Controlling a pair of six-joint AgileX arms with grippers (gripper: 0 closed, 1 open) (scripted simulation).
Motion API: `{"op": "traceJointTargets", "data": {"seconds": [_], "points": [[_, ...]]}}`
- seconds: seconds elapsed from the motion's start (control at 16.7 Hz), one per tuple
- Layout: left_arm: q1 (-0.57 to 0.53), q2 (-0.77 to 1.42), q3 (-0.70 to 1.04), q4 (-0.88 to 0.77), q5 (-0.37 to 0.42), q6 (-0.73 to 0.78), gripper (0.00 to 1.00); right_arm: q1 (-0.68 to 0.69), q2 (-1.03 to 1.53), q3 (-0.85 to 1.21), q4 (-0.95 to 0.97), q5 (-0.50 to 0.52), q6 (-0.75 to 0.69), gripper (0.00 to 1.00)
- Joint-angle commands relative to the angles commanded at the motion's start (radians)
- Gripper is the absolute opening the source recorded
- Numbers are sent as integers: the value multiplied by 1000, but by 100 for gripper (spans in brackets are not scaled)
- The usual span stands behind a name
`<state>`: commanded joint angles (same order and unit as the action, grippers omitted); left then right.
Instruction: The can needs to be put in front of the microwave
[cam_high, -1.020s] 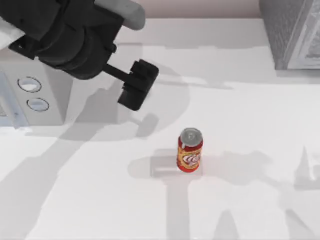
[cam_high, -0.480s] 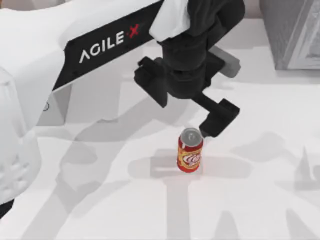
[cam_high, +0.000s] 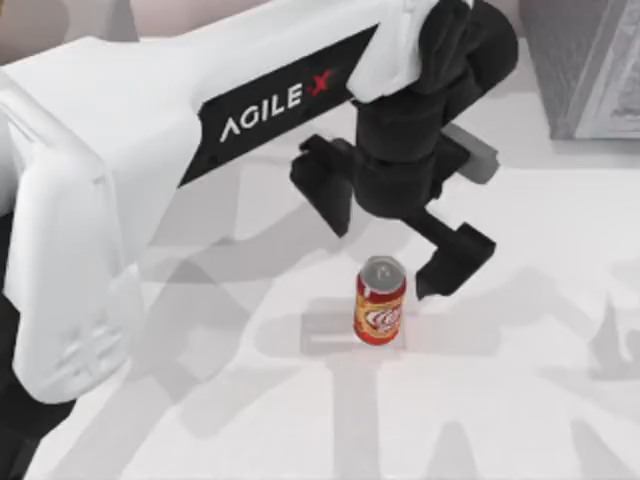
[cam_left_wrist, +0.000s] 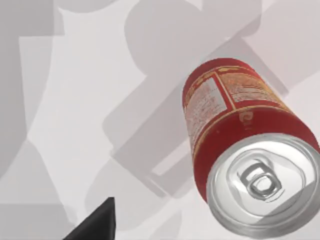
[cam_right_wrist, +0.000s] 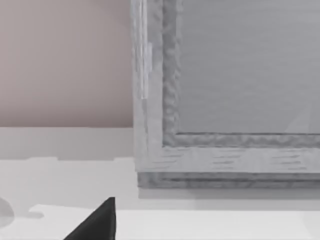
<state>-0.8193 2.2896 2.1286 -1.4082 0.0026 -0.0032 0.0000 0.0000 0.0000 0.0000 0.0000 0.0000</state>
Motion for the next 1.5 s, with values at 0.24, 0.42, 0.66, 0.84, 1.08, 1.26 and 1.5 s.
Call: {"op": "traceJointTargets", "data": {"seconds": [0.24, 0.42, 0.66, 0.84, 1.08, 1.26, 1.5], "points": [[3, 0, -43, 43, 0, 3, 100, 0, 0, 0, 0, 0, 0, 100], [3, 5, -154, 163, 0, 3, 100, 0, 0, 0, 0, 0, 0, 100], [2, 11, -219, 230, 0, 2, 100, 0, 0, 0, 0, 0, 0, 100], [2, 11, -219, 230, 0, 2, 100, 0, 0, 0, 0, 0, 0, 100], [2, 11, -219, 230, 0, 2, 70, 0, 0, 0, 0, 0, 0, 100], [2, 11, -219, 230, 0, 2, 47, 0, 0, 0, 0, 0, 0, 100], [2, 11, -219, 230, 0, 2, 17, 0, 0, 0, 0, 0, 0, 100]]}}
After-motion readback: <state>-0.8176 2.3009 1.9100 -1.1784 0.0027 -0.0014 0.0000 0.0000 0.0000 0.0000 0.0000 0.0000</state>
